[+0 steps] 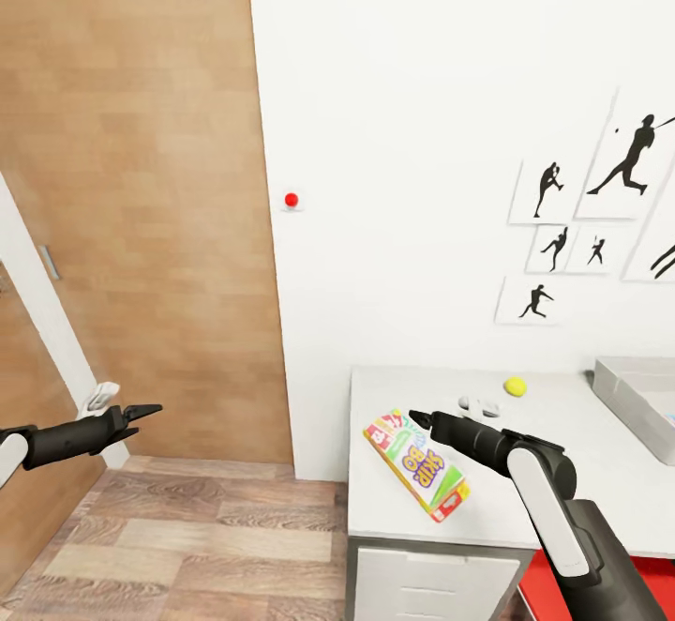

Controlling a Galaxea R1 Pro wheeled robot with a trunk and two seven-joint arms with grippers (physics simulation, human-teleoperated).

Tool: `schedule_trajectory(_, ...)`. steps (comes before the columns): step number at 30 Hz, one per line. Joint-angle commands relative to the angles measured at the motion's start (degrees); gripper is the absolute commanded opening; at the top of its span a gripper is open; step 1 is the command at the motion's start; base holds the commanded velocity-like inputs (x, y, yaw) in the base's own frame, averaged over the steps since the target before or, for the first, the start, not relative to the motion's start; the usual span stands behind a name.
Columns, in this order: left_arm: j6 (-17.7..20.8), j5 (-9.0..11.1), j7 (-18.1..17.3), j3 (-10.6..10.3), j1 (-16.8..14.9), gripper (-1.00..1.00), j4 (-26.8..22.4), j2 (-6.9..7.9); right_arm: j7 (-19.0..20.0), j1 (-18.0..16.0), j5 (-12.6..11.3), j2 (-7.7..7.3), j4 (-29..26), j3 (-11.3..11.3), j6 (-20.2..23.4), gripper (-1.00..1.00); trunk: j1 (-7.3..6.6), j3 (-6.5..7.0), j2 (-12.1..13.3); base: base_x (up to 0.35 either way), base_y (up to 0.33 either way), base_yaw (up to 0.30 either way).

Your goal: Put all the toys in the child's room - the three board games (two on the bed and one on the table), the two jigsaw puzzles on the table, and the tennis ball on the table - inside the toy box on the table in the child's room.

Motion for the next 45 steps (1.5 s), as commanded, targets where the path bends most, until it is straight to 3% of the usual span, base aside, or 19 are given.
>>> schedule_trajectory(1, 0.29, 0.02, -0.14, 0.08, -0.06, 1.0, 0.01, -0.01, -0.62, -0.07, -0.63, -0.04, -0.05, 0.06, 0.12, 1.0, 0.04, -0.16, -0.14, 0.027, 0.0, 0.044)
schedule_trajectory(13, 0.27, -0.15, -0.1, 0.08, -0.06, 1.0, 0.01, -0.01, -1.93, -0.14, -0.44, -0.03, 0.39, -0.11, 0.01, 1.0, 0.04, -0.2, -0.14, 0.107, 0.0, 0.007)
schedule_trajectory(20, 0.28, -0.52, -0.03, -0.02, -0.06, 1.0, 0.01, -0.08, -12.85, -1.01, -0.75, 0.3, 3.45, -0.11, 0.05, 1.0, 0.04, -0.2, -0.14, 0.063, 0.0, 0.0)
schedule_trajectory(23, 0.26, -0.6, 0.17, -0.13, -0.08, 1.0, 0.01, -0.11, -19.08, -1.79, -0.74, 1.8, 5.23, -0.09, 0.03, 1.0, 0.04, -0.2, -0.14, 0.012, 0.0, 0.0)
schedule_trajectory(26, -0.05, -0.64, 1.03, -0.26, -0.15, 1.0, 0.01, -0.18, -21.69, -2.26, -0.63, 3.02, 6.36, -0.06, 0.06, 1.0, 0.04, -0.2, -0.14, 0.005, 0.0, 0.0)
schedule_trajectory(29, -0.66, -0.67, 4.35, -0.37, -0.33, 1.0, -0.14, -0.37, -23.66, -2.82, -0.42, 4.15, 7.63, -0.03, 0.04, 1.0, 0.04, -0.2, -0.14, 0.002, 0.0, 0.0)
schedule_trajectory(31, -0.93, -0.68, 8.48, -0.45, -0.52, 1.0, -0.37, -1.07, -24.34, -3.03, -0.36, 4.65, 8.21, -0.03, 0.06, 1.0, 0.04, -0.2, -0.14, 0.001, 0.0, 0.0)
schedule_trajectory(34, -1.14, -0.63, 16.49, -0.51, -1.5, 1.0, -0.62, -3.05, -24.81, -3.18, -0.34, 5.0, 8.62, -0.02, 0.09, 1.0, 0.04, -0.2, -0.14, 0.0, 0.0, 0.0)
schedule_trajectory(37, -1.4, -0.66, 21.59, -0.44, -2.1, 1.0, -0.71, -4.77, -24.95, -3.23, -0.35, 5.11, 8.74, -0.02, 0.1, 1.0, 0.04, -0.2, -0.14, 0.0, 0.0, 0.0)
schedule_trajectory(40, -1.82, -0.67, 24.42, -0.39, -2.35, 1.0, -1.12, -5.65, -24.93, -3.24, -0.4, 5.18, 8.78, -0.02, 0.19, 1.0, 0.04, -0.2, -0.14, 0.0, 0.0, 0.0)
schedule_trajectory(45, -2.12, -0.68, 26.09, -0.61, -2.49, 1.0, -2.95, -6.17, -24.77, -3.25, -0.44, 5.21, 8.75, 0.03, 0.26, 1.0, 0.04, -0.2, -0.14, 0.0, 0.0, 0.0)
